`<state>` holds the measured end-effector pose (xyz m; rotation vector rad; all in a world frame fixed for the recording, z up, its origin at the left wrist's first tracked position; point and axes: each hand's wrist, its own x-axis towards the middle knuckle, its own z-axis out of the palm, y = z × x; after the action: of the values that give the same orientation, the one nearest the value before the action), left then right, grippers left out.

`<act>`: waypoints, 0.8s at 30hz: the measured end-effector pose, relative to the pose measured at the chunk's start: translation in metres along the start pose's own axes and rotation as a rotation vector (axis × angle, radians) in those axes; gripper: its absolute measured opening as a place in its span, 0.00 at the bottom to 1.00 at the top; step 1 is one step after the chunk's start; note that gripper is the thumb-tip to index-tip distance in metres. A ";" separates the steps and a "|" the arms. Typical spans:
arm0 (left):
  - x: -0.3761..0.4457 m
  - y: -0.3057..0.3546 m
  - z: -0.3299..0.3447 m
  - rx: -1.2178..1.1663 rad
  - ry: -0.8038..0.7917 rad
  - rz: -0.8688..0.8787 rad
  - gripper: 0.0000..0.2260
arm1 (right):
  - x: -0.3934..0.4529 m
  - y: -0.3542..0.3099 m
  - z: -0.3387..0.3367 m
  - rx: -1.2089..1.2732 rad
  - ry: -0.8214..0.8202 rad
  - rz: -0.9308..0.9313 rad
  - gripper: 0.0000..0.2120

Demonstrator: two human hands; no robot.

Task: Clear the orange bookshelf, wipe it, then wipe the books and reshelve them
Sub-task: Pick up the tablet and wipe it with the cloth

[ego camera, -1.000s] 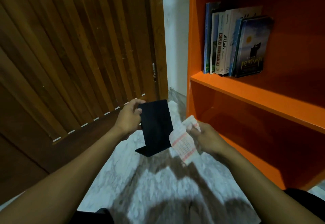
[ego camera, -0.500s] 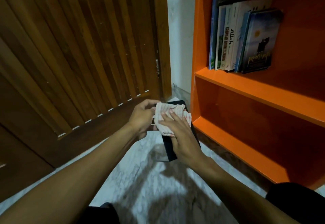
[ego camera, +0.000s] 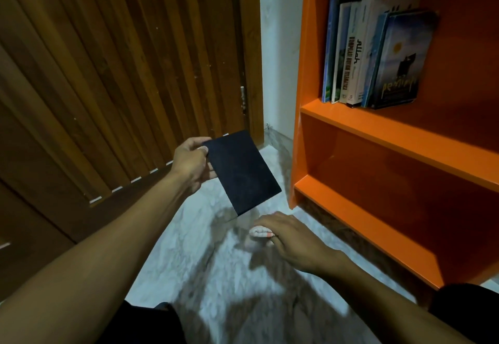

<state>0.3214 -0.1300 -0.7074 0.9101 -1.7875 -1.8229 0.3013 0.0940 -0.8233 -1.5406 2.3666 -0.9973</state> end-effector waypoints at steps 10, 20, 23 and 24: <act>0.004 -0.003 -0.010 -0.021 0.006 -0.087 0.12 | 0.007 0.008 -0.020 0.487 0.381 0.484 0.10; -0.003 -0.010 -0.008 0.073 -0.168 -0.114 0.16 | 0.013 0.000 -0.046 0.499 0.405 0.459 0.07; -0.022 -0.009 -0.001 0.284 -0.428 0.016 0.10 | 0.014 0.004 -0.054 0.495 0.432 0.487 0.07; -0.028 -0.010 0.002 0.327 -0.504 0.057 0.10 | 0.014 0.004 -0.057 0.498 0.440 0.497 0.07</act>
<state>0.3408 -0.1084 -0.7126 0.5204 -2.4448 -1.8699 0.2656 0.1084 -0.7790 -0.5628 2.3033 -1.7308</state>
